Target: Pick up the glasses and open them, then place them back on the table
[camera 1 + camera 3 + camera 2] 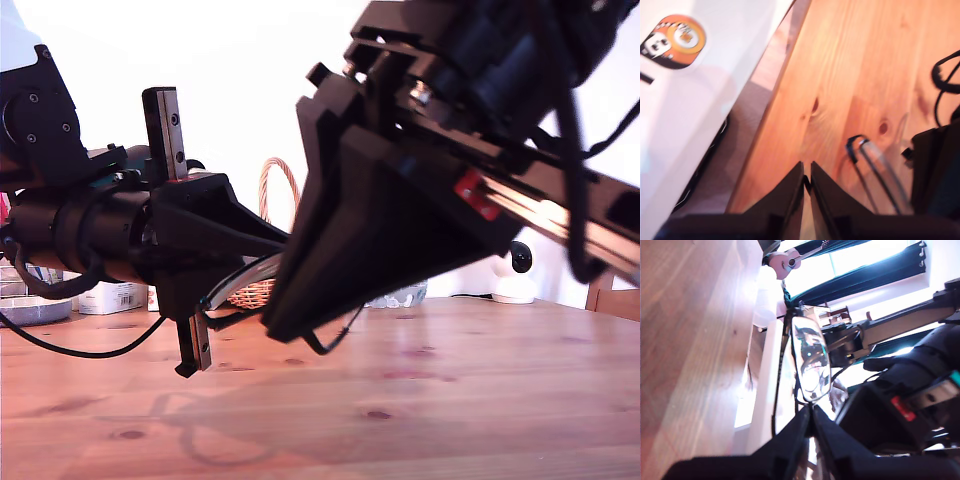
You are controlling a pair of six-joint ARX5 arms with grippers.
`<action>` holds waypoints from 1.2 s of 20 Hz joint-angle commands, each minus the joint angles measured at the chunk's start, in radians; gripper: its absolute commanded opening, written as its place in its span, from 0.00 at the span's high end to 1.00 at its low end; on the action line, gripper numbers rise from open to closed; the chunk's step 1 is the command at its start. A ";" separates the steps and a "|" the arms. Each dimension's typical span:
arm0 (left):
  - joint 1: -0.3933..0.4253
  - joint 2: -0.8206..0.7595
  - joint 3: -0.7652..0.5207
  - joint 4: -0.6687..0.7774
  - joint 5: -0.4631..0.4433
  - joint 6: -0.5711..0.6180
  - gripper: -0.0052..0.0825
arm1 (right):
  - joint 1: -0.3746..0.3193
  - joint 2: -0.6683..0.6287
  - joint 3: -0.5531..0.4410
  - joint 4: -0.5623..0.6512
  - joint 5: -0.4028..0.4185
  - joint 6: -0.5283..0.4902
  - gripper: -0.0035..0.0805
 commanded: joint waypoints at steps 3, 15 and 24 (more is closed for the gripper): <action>-0.002 0.018 0.008 0.000 0.020 -0.005 0.97 | 0.004 0.008 0.001 -0.049 0.029 0.006 0.97; 0.045 0.018 0.009 -0.041 0.019 -0.001 0.97 | 0.002 0.008 0.001 -0.130 0.132 0.037 0.97; 0.098 0.018 0.009 -0.066 0.019 0.008 0.97 | -0.026 0.008 0.001 -0.165 0.201 0.061 0.97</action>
